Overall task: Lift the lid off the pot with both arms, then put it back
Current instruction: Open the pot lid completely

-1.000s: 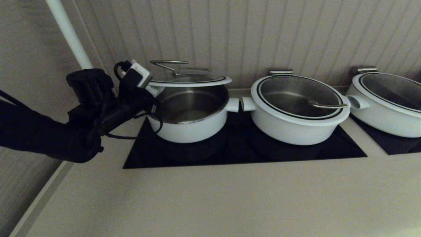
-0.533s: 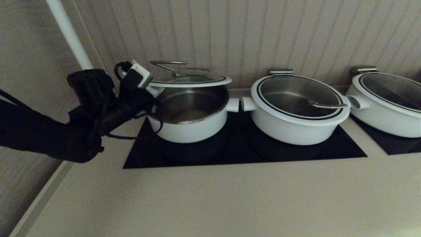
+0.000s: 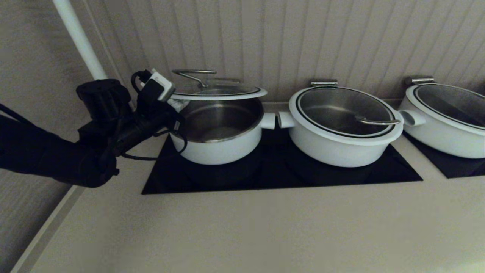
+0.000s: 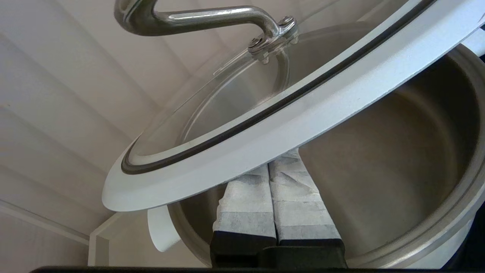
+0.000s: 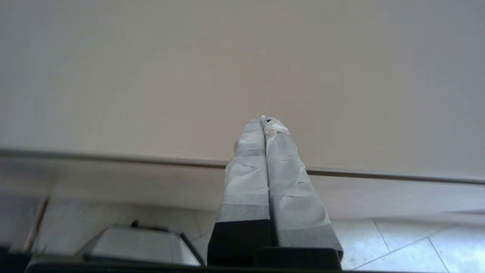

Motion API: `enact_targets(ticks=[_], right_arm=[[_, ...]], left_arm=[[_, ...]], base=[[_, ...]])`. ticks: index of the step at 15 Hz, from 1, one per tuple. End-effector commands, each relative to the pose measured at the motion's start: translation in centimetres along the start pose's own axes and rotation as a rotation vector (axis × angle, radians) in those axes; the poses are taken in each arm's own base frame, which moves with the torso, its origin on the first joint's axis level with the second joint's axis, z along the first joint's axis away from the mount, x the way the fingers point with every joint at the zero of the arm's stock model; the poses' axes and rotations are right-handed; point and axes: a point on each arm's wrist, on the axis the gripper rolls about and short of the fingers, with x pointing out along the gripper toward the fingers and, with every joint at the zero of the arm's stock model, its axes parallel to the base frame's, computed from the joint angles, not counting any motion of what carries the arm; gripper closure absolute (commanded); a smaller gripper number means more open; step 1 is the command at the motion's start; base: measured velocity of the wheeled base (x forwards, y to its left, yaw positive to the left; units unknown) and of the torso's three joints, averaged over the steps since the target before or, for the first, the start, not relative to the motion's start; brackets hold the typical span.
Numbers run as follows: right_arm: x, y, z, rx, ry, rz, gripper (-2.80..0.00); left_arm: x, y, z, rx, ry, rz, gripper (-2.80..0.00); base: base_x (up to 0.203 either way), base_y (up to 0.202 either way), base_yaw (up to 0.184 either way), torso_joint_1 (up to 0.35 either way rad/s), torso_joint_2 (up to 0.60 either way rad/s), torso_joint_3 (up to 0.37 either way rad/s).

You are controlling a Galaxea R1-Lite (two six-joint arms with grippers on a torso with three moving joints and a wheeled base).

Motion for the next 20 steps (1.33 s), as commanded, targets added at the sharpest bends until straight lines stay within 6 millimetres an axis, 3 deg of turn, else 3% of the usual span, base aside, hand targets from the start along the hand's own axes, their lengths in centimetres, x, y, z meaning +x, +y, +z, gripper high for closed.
enact_targets(ticks=[1, 6, 20], right_arm=[[-0.6, 0.1, -0.3, 0.008, -0.08, -0.037, 0.0], [-1.7, 0.2, -1.1, 0.006, -0.256, -0.05, 0.0], [-1.7, 0.2, -1.1, 0.007, -0.256, -0.049, 0.0]], left_arm=[[0.0, 0.1, 0.1, 0.005, -0.007, 0.003, 0.0], [0.1, 0.2, 0.4, 0.008, -0.017, 0.008, 0.0], [1.3, 2.2, 3.1, 0.033, -0.105, 0.105, 0.0]], base=[[0.0, 0.0, 0.0, 0.0, 0.0, 0.0], [0.0, 0.0, 0.0, 0.0, 0.0, 0.0], [0.0, 0.0, 0.0, 0.0, 0.0, 0.0]])
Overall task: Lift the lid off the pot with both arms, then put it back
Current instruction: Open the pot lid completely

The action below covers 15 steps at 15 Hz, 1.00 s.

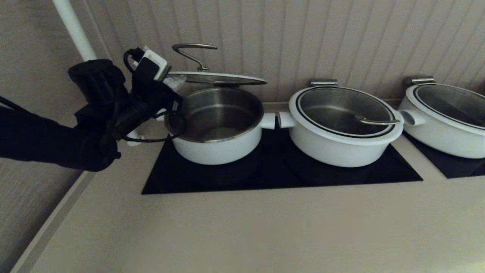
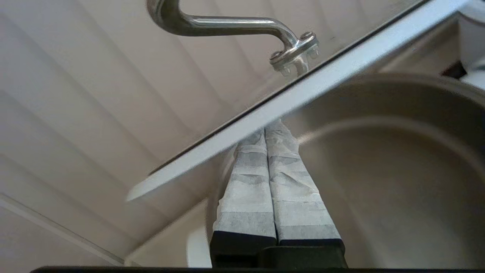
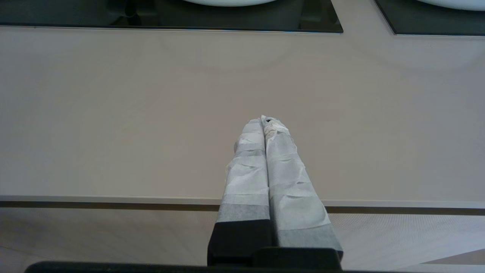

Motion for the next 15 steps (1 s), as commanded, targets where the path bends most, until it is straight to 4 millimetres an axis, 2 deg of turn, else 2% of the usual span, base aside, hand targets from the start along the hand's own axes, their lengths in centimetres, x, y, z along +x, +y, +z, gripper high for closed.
enact_targets(ticks=[1, 10, 15], right_arm=[[0.0, 0.0, 0.0, -0.002, -0.001, 0.001, 0.0], [0.0, 0.0, 0.0, -0.002, -0.001, 0.001, 0.0], [0.0, 0.0, 0.0, -0.001, -0.001, 0.0, 0.0]], left_arm=[[0.3, 0.3, 0.5, 0.006, -0.023, 0.011, 0.0], [1.9, 1.6, 2.3, 0.028, -0.112, 0.058, 0.0], [2.9, 2.0, 2.6, 0.035, -0.146, 0.077, 0.0]], base=[[0.0, 0.0, 0.0, 0.0, 0.0, 0.0], [0.0, 0.0, 0.0, 0.0, 0.0, 0.0], [0.0, 0.0, 0.0, 0.0, 0.0, 0.0]])
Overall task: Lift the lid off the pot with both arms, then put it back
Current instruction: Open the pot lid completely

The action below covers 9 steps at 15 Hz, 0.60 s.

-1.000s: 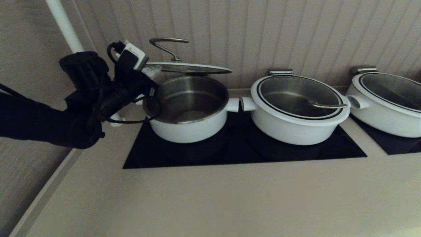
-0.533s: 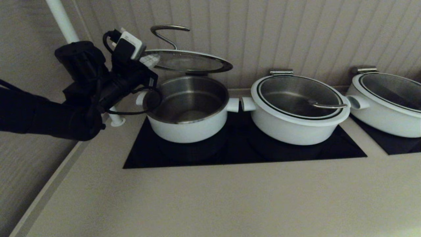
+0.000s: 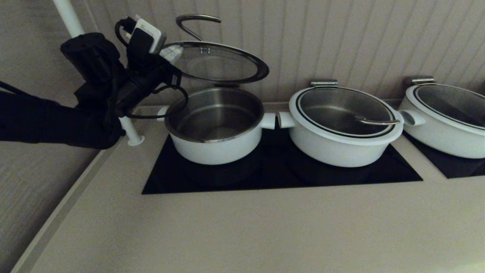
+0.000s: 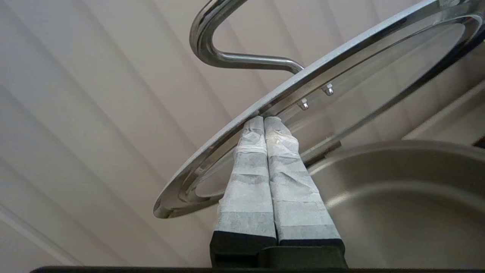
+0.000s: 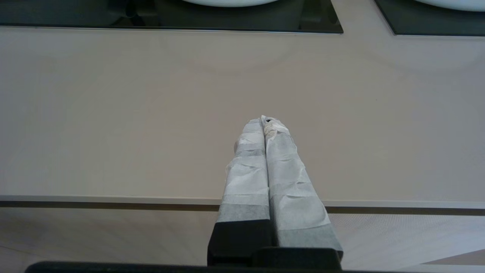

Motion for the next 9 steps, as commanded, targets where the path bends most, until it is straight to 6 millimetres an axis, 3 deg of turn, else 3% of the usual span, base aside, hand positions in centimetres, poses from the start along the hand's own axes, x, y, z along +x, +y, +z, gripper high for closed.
enact_targets(ticks=[1, 9], right_arm=[[0.0, 0.0, 0.0, 0.0, 0.0, 0.0, 0.0], [0.0, 0.0, 0.0, 0.0, 0.0, 0.001, 0.0]], left_arm=[[0.6, 0.0, -0.3, 0.004, -0.011, 0.006, 0.0], [1.9, -0.3, -1.4, 0.011, -0.043, 0.023, 0.0]], base=[[0.0, 0.0, 0.0, 0.0, 0.0, 0.0], [0.0, 0.0, 0.0, 0.0, 0.0, 0.0]])
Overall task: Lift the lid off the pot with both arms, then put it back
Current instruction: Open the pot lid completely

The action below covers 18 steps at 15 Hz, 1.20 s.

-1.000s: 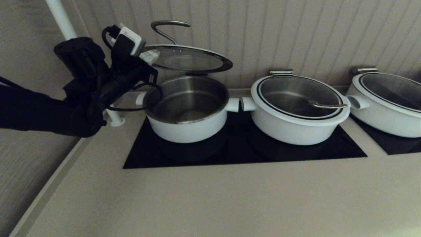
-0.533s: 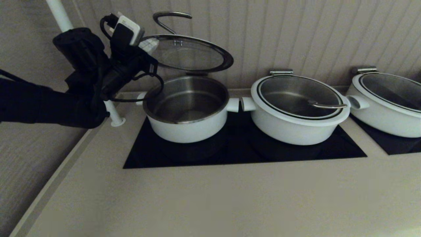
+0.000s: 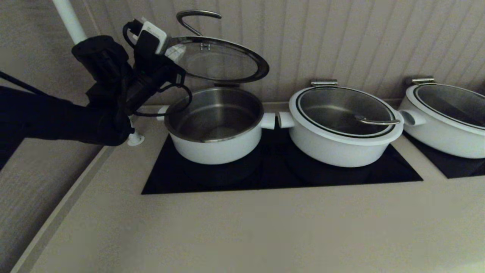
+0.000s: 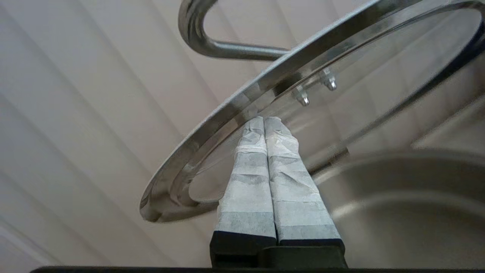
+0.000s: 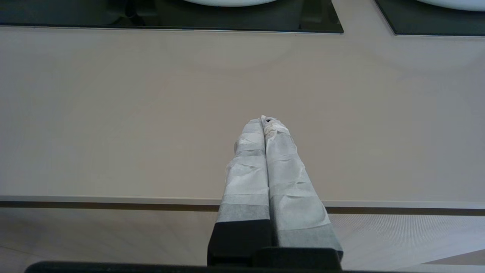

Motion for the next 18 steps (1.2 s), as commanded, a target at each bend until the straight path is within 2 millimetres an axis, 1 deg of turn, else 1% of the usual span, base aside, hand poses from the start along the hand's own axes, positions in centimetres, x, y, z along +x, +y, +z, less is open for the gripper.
enact_targets(ticks=[1, 4, 9, 18], right_arm=[[0.0, 0.0, 0.0, -0.002, 0.0, 0.001, 0.0], [0.0, 0.0, 0.0, 0.0, -0.001, 0.001, 0.0], [0.0, 0.0, 0.0, 0.0, 0.0, 0.001, 0.0], [0.0, 0.0, 0.0, 0.0, 0.0, 0.001, 0.0]], left_arm=[[0.7, -0.1, -0.5, 0.007, -0.019, 0.009, 0.0], [1.8, 0.3, -0.2, 0.016, -0.061, 0.032, 0.0], [3.1, 1.1, 0.8, 0.03, -0.124, 0.067, 0.0], [2.9, 1.4, 1.2, 0.033, -0.131, 0.073, 0.0]], base=[[0.0, 0.0, 0.0, 0.0, 0.0, 0.0], [0.0, 0.0, 0.0, 0.0, 0.0, 0.0], [0.0, 0.0, 0.0, 0.0, 0.0, 0.0], [0.0, 0.0, 0.0, 0.0, 0.0, 0.0]])
